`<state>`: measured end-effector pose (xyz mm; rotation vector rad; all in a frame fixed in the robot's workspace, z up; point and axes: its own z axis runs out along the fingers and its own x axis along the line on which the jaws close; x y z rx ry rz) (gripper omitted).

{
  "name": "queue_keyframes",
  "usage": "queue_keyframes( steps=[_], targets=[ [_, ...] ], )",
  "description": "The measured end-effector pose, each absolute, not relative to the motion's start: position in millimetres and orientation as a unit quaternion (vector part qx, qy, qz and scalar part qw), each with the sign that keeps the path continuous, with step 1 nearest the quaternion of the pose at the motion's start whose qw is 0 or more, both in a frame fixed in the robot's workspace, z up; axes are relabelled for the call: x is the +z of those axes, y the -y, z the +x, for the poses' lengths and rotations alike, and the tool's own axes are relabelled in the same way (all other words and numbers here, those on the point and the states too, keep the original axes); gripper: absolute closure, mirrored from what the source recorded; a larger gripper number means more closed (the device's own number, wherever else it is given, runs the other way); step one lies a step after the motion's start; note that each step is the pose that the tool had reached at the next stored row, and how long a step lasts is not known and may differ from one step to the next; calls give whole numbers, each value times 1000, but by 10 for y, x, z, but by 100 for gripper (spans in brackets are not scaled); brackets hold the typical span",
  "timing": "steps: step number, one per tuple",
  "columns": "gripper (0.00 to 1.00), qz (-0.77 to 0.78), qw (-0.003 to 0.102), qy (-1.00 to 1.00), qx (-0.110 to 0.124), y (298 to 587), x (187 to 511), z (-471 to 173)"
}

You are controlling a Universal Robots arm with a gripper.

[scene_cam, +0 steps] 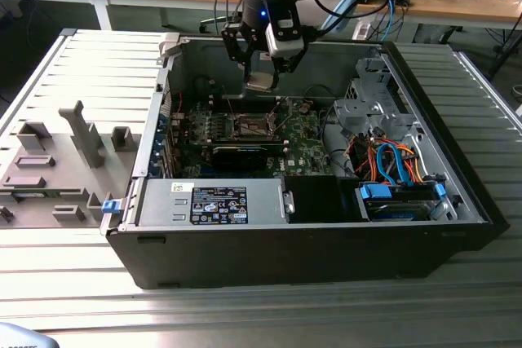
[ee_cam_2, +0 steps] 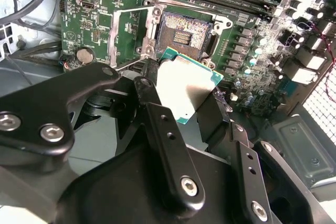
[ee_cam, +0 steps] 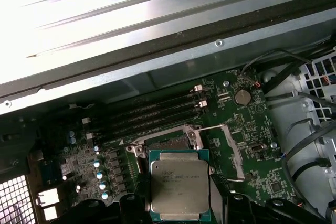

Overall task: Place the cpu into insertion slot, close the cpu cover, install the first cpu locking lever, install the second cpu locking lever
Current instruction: 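Place the cpu into insertion slot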

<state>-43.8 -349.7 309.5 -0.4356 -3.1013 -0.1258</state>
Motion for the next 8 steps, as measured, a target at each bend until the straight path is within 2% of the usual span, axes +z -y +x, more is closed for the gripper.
queue_keyframes(
  steps=[8],
  targets=[
    [46,-149,3,988,-40,3497,3091,-438]
  ],
)
